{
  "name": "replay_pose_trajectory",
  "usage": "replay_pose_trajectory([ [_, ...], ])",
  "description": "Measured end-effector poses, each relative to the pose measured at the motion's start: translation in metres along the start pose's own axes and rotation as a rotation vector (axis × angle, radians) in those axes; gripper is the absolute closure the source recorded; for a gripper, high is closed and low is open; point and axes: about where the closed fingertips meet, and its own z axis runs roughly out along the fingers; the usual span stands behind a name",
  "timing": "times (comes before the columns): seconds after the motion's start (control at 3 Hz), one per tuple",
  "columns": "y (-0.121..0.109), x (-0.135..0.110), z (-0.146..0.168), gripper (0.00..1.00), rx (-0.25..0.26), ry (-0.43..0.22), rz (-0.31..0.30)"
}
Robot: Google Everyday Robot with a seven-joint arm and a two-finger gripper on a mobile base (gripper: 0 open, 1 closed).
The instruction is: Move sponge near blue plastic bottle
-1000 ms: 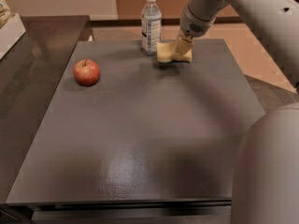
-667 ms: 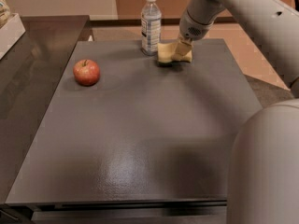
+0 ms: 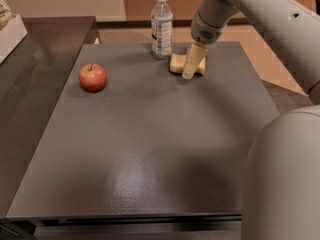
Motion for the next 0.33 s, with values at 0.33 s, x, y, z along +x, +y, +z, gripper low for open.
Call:
replay_pose_trajectory([
  [0.33,0.0,0.0,0.0001,0.0,0.0,0.0,0.0],
])
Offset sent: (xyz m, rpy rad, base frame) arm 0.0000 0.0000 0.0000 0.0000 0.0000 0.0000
